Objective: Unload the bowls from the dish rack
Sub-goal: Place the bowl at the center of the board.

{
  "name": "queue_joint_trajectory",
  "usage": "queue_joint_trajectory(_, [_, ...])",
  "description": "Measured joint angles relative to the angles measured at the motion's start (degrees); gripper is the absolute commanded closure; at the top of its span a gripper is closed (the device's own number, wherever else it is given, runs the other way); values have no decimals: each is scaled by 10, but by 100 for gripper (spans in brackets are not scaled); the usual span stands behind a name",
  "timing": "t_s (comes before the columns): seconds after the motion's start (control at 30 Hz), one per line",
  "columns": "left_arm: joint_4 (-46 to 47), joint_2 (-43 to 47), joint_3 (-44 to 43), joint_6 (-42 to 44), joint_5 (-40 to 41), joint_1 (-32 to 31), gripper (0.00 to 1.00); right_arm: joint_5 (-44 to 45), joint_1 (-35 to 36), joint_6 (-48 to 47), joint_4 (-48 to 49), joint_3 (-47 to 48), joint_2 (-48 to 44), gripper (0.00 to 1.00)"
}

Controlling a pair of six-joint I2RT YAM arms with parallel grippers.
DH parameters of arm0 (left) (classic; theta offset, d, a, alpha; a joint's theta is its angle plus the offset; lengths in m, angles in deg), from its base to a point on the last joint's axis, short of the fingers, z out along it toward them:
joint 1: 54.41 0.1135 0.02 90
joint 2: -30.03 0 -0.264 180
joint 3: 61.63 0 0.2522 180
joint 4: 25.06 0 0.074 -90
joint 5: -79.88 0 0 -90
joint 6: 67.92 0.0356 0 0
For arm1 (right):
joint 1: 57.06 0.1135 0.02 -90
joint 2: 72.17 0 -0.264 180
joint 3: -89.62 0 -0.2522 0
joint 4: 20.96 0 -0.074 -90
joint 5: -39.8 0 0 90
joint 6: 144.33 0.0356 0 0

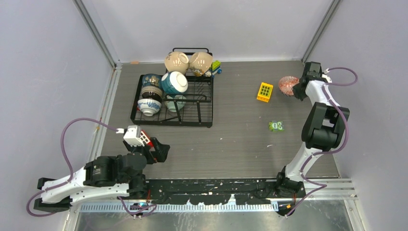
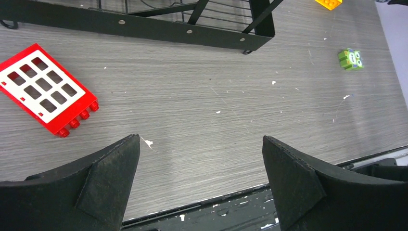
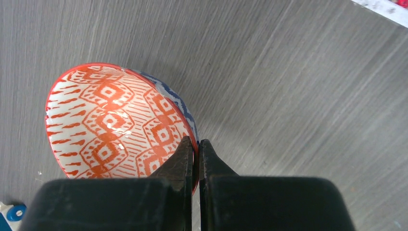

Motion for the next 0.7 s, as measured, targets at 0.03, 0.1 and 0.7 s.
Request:
queue_joint_trajectory(0.03, [-3,0,2,-2,0,0,0,-4,-3,0,2,6,10,99])
queue_joint_trajectory(0.1, [-10,0,5,-9,1,0,0,-12,-7,0,7,12,27,99])
queue_joint_trajectory(0.7, [-48,-1,2,-33,29,0,1,-35,-22,-14,40,33,94,99])
